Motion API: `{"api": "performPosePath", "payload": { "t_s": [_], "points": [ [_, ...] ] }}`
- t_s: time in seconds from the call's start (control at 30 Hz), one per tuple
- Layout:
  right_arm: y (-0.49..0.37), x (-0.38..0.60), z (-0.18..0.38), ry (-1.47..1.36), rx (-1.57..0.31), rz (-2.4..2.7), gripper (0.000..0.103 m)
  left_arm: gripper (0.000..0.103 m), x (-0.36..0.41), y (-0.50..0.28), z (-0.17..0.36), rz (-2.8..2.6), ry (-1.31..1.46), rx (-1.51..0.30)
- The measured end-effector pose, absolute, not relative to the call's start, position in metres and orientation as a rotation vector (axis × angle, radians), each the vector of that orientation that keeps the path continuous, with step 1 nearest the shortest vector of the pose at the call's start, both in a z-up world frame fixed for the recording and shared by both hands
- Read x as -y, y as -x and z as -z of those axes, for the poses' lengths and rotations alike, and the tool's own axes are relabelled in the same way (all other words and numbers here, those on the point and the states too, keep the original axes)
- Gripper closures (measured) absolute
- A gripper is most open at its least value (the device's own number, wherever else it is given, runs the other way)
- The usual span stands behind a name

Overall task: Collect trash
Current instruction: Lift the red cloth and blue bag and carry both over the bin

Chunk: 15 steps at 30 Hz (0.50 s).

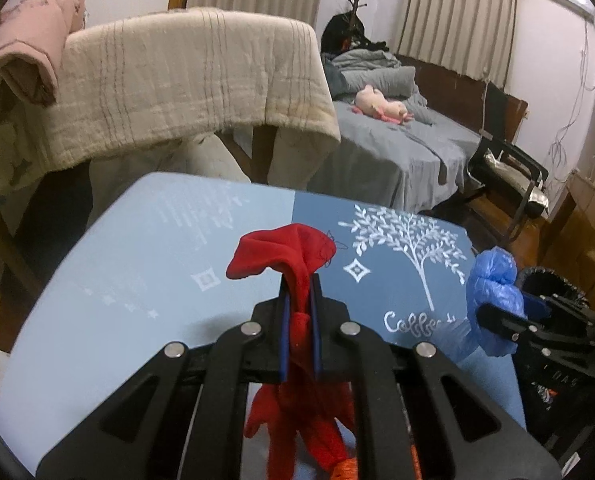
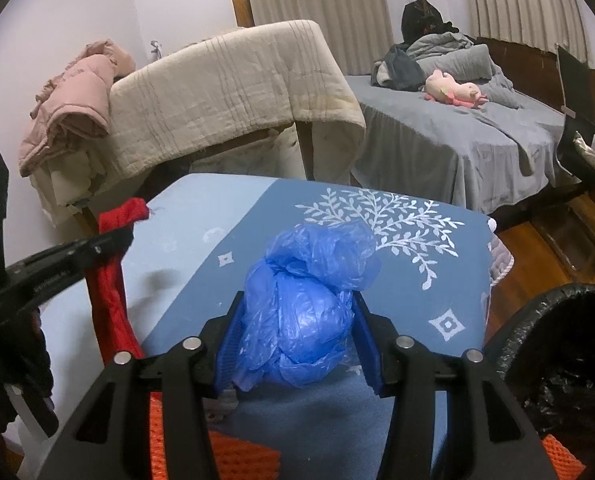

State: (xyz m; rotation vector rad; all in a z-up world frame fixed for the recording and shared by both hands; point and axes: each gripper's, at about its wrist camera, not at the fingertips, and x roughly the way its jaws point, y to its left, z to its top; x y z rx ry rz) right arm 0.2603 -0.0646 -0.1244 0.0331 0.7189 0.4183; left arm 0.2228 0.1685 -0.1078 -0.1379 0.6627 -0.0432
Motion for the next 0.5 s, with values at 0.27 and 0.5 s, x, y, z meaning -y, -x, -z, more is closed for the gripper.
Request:
{"api": "performPosePath", "payload": {
  "t_s": [0.27,0.5],
  "points": [
    [-0.25,0.063,0.106,-0.031,-0.683,-0.425,0.053,0.095,-0.171,-0.209,0.076,0.041,0.132,-0.594],
    [-0.235,0.069,0.085,-0.039,-0.643,-0.427,0.053,0.095,-0.158,-0.191,0.052,0.054,0.121,-0.558]
  ]
}}
